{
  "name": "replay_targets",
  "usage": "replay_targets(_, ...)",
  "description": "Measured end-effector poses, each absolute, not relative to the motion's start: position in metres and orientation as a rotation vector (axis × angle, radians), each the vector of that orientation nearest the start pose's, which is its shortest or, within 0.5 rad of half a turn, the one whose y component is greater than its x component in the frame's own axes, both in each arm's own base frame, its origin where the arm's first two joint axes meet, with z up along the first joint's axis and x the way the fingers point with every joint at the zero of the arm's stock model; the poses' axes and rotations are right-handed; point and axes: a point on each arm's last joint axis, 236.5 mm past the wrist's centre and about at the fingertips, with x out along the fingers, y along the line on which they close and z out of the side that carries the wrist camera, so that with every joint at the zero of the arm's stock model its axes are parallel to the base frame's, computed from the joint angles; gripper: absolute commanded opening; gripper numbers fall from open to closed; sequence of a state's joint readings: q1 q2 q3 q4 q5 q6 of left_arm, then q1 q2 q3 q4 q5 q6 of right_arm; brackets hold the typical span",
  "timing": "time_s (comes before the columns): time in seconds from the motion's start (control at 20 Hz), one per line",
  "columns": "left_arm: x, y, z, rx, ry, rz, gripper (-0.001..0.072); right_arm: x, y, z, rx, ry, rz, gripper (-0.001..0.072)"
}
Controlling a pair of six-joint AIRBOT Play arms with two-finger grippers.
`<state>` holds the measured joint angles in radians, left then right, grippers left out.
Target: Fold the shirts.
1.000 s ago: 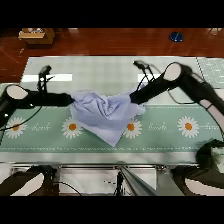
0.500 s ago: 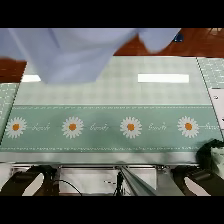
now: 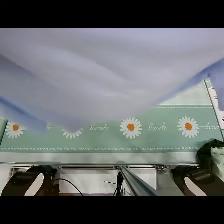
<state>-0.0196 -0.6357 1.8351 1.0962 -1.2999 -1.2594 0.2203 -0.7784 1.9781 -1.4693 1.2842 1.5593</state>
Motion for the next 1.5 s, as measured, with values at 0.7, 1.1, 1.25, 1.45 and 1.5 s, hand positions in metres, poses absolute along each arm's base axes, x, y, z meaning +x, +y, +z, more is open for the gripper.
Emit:
replay_targets(0.7,0.211,-0.105,0.389,0.085,0.44,-0.498,0.0019,0.253,0.097,0.357,-0.049,0.715,0.382,0.0022)
replay_targets(1.1,0.348,-0.093,0.209,0.086,0.884,-0.456,0.002,0.383,0.096,0.212,-0.228,1.118,0.315,0.0023)
replay_targets(1.25,0.402,-0.105,0.165,0.079,0.89,-0.452,0.0021,0.425,0.102,0.163,-0.254,1.176,0.315,0.0022)
replay_targets(1.45,0.459,-0.123,0.107,0.07,0.891,-0.443,0.0022,0.467,0.104,0.114,-0.283,1.192,0.297,0.0022)
replay_targets(1.5,0.467,-0.126,0.091,0.067,0.906,-0.441,0.0022,0.476,0.102,0.105,-0.293,1.188,0.285,0.0022)
